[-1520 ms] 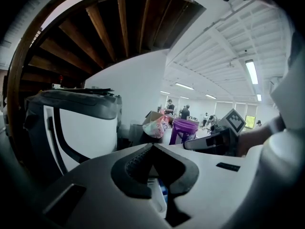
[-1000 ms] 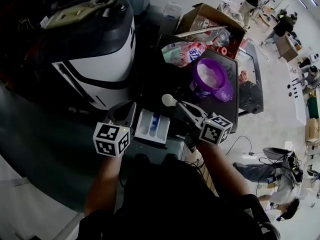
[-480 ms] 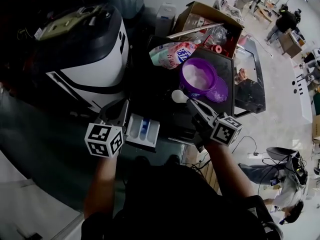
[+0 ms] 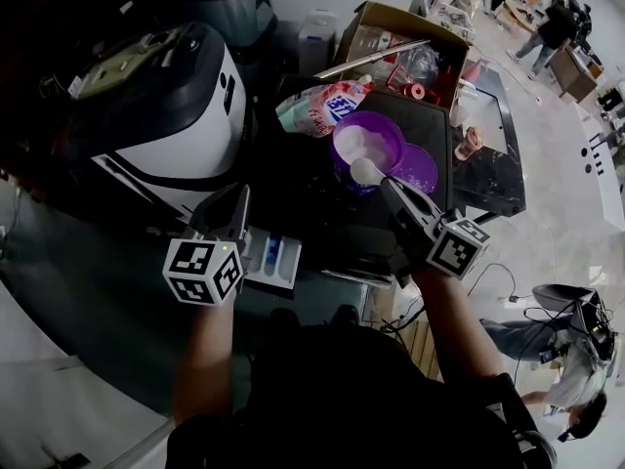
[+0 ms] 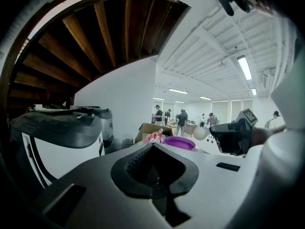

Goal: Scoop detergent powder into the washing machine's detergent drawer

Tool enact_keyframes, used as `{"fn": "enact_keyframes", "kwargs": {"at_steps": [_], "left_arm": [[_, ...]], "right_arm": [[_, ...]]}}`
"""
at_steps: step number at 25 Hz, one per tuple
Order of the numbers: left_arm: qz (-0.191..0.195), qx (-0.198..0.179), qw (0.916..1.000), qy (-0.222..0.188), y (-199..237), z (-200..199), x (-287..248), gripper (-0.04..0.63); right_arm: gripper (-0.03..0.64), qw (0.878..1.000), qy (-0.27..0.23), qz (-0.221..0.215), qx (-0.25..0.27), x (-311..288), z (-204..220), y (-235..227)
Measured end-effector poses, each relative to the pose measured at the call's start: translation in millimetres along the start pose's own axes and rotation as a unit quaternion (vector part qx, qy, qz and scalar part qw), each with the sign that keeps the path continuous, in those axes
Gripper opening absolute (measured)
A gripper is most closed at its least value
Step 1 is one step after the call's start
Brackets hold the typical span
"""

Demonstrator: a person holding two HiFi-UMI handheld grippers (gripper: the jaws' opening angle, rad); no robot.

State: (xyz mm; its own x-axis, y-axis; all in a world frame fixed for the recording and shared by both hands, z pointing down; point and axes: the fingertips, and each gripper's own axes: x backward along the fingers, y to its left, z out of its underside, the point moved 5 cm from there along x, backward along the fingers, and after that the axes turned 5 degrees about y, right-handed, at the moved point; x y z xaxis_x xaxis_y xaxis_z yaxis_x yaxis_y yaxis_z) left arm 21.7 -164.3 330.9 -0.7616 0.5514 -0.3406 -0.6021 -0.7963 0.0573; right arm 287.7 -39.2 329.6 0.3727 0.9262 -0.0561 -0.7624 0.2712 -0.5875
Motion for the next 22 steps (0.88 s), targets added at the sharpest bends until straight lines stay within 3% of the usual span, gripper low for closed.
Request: {"fn": "enact_keyframes", "kwargs": {"at_steps": [8,22], "left_arm": [[0.016,-0.024,0.9993,-0.025,-28,-21,3,0.008],[0.065,-0.039,0.9971,-0.008,-57,-9,-9,0.008]], "right_arm": [[0.021,0.999,-0.036,-0.003,0.021,24,-20,13],[0.02,0.992,-0.053,0.04,0.106,42,-16,23]]}}
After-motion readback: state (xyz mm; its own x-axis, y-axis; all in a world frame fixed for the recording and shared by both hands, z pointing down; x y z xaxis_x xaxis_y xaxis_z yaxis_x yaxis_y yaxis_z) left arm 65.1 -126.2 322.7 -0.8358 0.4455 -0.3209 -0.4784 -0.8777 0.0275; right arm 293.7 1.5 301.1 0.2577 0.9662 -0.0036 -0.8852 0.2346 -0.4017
